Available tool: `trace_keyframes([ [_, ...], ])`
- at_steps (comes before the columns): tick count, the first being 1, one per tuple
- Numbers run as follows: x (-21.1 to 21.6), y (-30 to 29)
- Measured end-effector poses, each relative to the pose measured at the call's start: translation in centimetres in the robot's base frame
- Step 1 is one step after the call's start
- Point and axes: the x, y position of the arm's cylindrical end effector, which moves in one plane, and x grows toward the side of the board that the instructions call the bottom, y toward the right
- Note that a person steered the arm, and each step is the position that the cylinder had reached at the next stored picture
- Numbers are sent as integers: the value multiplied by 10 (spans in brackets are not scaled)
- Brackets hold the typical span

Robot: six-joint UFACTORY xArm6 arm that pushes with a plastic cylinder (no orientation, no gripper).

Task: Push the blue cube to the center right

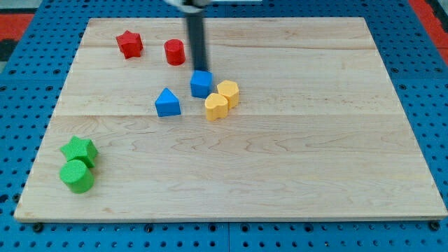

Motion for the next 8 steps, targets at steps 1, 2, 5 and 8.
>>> trace_keyframes([
  [1, -1, -20],
  [2, -1, -87],
  [5, 35, 30],
  [8, 98, -16],
])
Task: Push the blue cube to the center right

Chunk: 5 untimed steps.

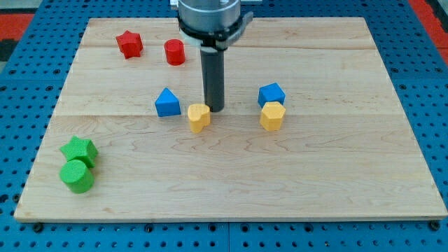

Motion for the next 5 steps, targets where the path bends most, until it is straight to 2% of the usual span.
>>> trace_keyframes([
  [2, -11, 123],
  [3, -20, 124],
  [4, -15, 75],
  [5, -46, 59],
])
